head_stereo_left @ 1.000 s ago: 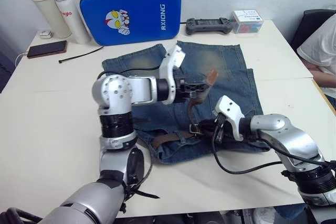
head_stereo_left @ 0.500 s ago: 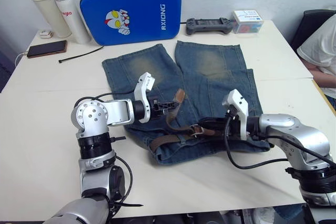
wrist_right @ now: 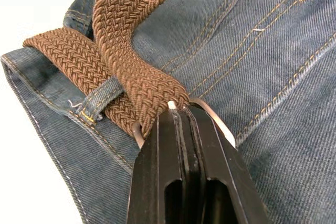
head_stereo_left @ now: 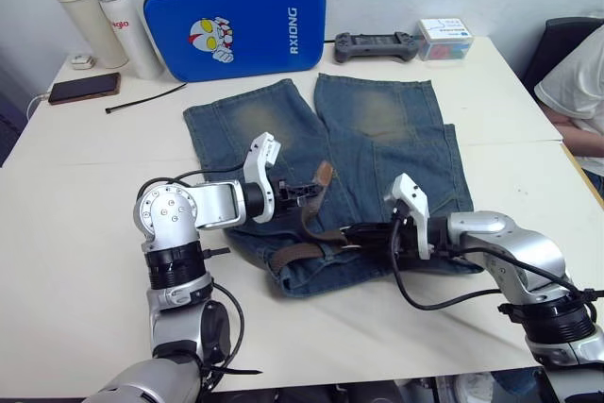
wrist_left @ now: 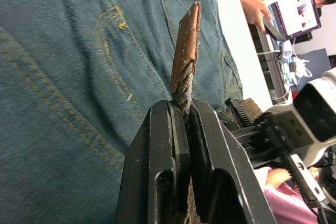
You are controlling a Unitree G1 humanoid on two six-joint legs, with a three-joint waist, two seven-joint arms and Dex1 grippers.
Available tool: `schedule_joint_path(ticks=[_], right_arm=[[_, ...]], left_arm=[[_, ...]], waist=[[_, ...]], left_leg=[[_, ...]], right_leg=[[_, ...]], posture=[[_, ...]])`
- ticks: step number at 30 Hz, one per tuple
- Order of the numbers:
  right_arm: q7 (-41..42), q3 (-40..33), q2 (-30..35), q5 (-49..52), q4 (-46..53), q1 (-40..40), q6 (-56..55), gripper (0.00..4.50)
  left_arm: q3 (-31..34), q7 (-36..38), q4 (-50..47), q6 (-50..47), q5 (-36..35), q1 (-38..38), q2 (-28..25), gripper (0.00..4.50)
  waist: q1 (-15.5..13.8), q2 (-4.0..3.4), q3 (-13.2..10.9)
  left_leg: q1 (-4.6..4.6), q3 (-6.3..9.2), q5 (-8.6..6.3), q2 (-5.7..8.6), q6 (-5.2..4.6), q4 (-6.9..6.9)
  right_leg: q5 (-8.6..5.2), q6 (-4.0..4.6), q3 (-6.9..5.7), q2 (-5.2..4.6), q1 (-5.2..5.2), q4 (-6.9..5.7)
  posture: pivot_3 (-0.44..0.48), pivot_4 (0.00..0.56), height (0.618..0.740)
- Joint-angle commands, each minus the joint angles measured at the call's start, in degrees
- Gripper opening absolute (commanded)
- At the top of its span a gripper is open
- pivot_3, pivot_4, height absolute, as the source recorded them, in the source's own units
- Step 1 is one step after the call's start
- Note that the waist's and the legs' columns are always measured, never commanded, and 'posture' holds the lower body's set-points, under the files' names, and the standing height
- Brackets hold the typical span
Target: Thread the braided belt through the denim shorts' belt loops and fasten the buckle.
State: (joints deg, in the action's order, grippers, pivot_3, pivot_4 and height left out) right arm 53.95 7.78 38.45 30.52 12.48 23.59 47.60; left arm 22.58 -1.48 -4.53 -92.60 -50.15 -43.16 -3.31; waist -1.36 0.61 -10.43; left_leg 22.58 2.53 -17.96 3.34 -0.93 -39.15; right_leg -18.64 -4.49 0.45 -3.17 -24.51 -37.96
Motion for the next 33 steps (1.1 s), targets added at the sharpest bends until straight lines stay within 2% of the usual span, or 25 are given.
schedule_joint_path(ticks=[1,13,20,27,33], right_arm=[[1.5,1.4,0.4,-0.9,-0.3,0.5,-0.8,0.04],[5.2,7.9,0.5,-6.8,-6.3,3.4,-4.4,0.04],[7.3,5.9,0.4,-5.6,-7.1,3.4,-5.3,0.04],[11.5,-1.2,3.1,1.3,-3.3,1.2,-3.5,0.04],[14.4,-5.8,5.0,7.2,-3.5,4.5,0.7,0.04]], left_arm=[[0.4,-0.4,-2.6,0.1,-1.5,-0.8,0.0,0.0],[1.9,1.3,-3.0,0.5,-0.4,-5.2,1.0,0.0],[0.5,2.7,-3.9,1.7,0.5,-5.7,0.9,0.0],[-4.9,12.6,-6.8,10.8,0.1,-4.1,-6.1,0.0],[-12.6,25.1,-11.3,17.8,-0.1,-0.2,-13.6,0.0]], waist=[[0.1,0.0,0.0],[0.2,0.22,0.1],[0.5,0.32,0.2],[0.2,0.32,0.2],[0.3,0.29,0.2]], left_leg=[[-0.01,0.0,0.0,0.0,0.0,0.0],[-0.16,0.0,-0.02,-0.02,0.03,0.02],[-0.27,0.0,-0.04,-0.06,0.08,0.03],[-0.22,0.01,-0.04,-0.05,0.08,0.05],[-0.21,0.01,-0.04,-0.05,0.08,0.09]], right_leg=[[0.0,0.0,0.0,0.0,0.0,0.0],[0.0,0.0,0.0,0.02,0.14,0.02],[0.0,0.0,0.01,0.06,0.22,0.02],[0.0,0.0,0.0,0.05,0.2,0.09],[0.0,0.01,0.02,0.05,0.19,0.12]], posture=[[0.0,0.15,0.74],[0.0,0.15,0.74],[0.0,0.15,0.74],[0.0,0.15,0.74],[0.0,0.15,0.74]])
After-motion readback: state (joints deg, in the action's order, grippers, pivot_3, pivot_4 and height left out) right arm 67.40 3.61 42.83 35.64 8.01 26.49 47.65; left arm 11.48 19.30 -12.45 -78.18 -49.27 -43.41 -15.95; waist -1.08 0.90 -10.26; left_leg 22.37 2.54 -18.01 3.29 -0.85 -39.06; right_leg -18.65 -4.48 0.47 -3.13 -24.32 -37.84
